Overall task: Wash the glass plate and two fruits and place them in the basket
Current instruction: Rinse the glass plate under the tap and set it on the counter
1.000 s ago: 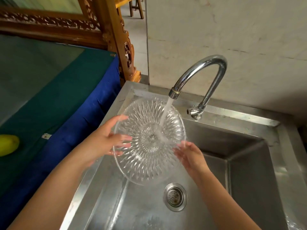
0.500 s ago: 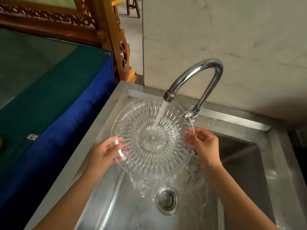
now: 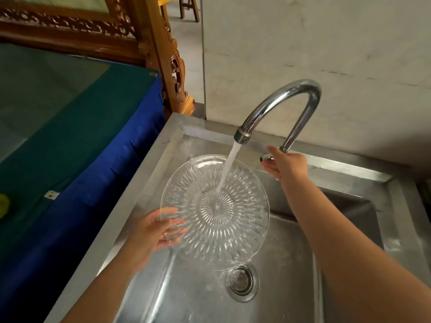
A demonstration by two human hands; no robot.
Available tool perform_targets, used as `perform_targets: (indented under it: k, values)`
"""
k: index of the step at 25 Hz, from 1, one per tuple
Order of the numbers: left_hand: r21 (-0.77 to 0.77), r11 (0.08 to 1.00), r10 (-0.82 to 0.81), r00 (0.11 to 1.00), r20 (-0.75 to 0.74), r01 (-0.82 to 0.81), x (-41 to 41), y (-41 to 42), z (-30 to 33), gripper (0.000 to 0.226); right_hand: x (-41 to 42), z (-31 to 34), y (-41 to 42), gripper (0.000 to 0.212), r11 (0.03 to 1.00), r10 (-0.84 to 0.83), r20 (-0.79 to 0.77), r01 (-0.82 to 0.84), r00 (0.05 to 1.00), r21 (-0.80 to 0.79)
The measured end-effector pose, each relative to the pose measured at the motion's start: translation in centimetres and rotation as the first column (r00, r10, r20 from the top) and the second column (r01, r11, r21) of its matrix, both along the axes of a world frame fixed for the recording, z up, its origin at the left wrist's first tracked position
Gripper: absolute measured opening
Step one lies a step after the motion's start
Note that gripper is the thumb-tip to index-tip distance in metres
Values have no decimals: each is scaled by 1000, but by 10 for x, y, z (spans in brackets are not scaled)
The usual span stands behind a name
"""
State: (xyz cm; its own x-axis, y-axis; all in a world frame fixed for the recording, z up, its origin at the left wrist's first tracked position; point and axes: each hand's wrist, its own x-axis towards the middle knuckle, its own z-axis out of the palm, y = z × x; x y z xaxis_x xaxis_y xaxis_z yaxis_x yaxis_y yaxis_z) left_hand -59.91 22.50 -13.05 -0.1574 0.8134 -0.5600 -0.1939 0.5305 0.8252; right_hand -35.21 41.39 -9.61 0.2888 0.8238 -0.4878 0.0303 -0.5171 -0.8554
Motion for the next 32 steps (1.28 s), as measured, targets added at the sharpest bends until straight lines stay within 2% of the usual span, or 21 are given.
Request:
perform_targets:
  k: [6, 13, 18, 20, 22, 24, 25, 27, 28, 30, 32]
  values:
    - [-24, 999, -31, 999, 29, 32, 9, 1, -7, 30, -5, 0, 4, 22, 998, -45, 71, 48, 996, -37]
    - [-48, 998, -31, 994, 101, 37, 25, 6, -14, 26, 2, -7, -9, 15, 1000, -2, 44, 1, 999, 21]
    - [-45, 999, -11, 995, 95, 16, 24, 9, -11, 24, 10, -23, -27, 12, 999, 51, 59, -51, 997, 1]
    - [-36, 999, 1, 994, 109, 3, 22, 7, -9, 24, 11, -25, -29, 3, 996, 66, 119, -71, 991, 46]
    - [-26, 1000, -5, 994, 109, 8, 20, 4, -6, 24, 20, -32, -37, 21, 986, 91, 306, -128, 948, 103]
    - [-10, 1000, -19, 996, 85, 19, 17, 3, -3, 23, 34, -43, -52, 37, 961, 228, 454, -274, 861, 36]
    - [1, 1000, -26, 997, 68, 26, 16, 3, -1, 23, 41, -48, -59, 39, 937, 328, 421, -348, 846, -30]
    - [38, 998, -51, 999, -2, 51, 16, 2, 4, 22, 50, -56, -76, 27, 906, 424, 188, -413, 886, -94]
    - [67, 995, -65, 996, -55, 69, 16, 2, 6, 22, 52, -59, -82, 20, 911, 411, 124, -403, 903, -85]
    - [156, 983, -74, 986, -152, 97, 14, 2, 11, 26, 55, -62, -93, 7, 939, 343, 90, -343, 935, -19]
    - [257, 958, -75, 974, -214, 130, 12, 2, 19, 30, 60, -60, -104, 8, 956, 279, -28, -275, 960, 99]
